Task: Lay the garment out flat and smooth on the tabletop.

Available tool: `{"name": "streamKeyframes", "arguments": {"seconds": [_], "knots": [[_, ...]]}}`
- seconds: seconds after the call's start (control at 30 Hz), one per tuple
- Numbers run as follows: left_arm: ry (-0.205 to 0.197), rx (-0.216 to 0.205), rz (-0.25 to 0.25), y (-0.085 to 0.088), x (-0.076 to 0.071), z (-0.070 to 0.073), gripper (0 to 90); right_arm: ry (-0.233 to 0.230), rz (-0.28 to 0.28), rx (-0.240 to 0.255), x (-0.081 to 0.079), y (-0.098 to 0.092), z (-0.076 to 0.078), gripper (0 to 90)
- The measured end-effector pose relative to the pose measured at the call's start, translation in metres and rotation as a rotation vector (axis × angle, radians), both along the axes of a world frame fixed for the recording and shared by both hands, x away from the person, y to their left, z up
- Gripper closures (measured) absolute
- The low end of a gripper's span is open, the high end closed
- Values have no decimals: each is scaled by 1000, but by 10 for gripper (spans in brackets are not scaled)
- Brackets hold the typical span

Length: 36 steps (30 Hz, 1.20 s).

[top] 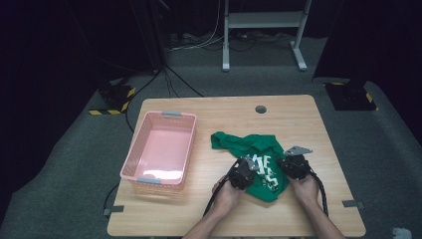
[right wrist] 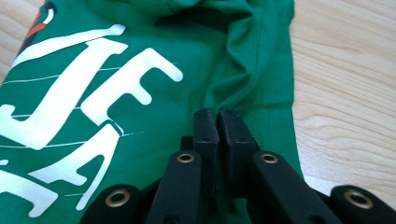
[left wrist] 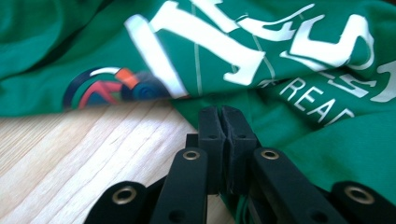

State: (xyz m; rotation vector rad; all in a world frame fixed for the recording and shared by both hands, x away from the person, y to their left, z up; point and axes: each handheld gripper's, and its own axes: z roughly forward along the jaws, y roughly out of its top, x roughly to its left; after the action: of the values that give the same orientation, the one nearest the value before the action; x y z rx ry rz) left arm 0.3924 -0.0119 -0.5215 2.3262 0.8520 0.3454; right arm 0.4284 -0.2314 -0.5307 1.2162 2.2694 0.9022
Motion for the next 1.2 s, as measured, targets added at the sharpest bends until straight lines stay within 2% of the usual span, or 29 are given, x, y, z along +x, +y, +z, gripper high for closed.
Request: {"name": "streamKeyframes", "arguments": {"seconds": [0.07, 0.17, 0.33, 0.37, 0.47, 0.53, 0.6, 0.63, 0.7, 0.77, 0.8, 0.9, 0.97, 1.0, 1.1, 1.17, 1.2], "knots": [[1, -16, 10, 7, -1, 0, 878, -5, -7, 2, 0, -2, 0, 859], [10, -65, 28, 21, -4, 3, 880, -15, -18, 15, 0, -5, 2, 859], [14, -141, 78, 55, -17, 8, 880, -24, -41, 34, 1, -14, 4, 860], [13, -146, 86, 60, -20, 7, 880, -22, -48, 37, 2, -17, 3, 860], [43, -192, 127, 80, -29, 2, 881, -19, -64, 52, 4, -22, 3, 860], [58, -207, 150, 90, -33, -2, 881, -20, -66, 47, 5, -23, 3, 860], [85, -252, 169, 97, -35, -4, 880, -14, -66, 52, 5, -21, 2, 857], [88, -258, 174, 98, -36, -5, 877, -10, -66, 53, 5, -19, 2, 849], [84, -264, 178, 98, -36, -2, 832, -11, -65, 52, 5, -14, 4, 782], [71, -278, 180, 96, -34, 2, 721, -24, -62, 55, 5, -9, 9, 713], [63, -287, 178, 93, -32, 5, 694, -31, -55, 59, 5, -8, 11, 697], [42, -294, 162, 79, -23, 11, 602, -49, -39, 68, 6, -1, 18, 647], [40, -275, 148, 67, -15, 12, 564, -49, -33, 61, 8, 5, 19, 611], [36, -250, 147, 60, -10, 11, 558, -50, -32, 56, 9, 8, 18, 604], [39, -171, 156, 46, 4, 4, 568, -38, -32, 40, 15, 13, 17, 596], [39, -143, 160, 42, 10, 1, 608, -23, -37, 30, 19, 15, 15, 604], [45, -146, 159, 42, 11, 0, 642, -17, -39, 29, 20, 15, 13, 625]]}}
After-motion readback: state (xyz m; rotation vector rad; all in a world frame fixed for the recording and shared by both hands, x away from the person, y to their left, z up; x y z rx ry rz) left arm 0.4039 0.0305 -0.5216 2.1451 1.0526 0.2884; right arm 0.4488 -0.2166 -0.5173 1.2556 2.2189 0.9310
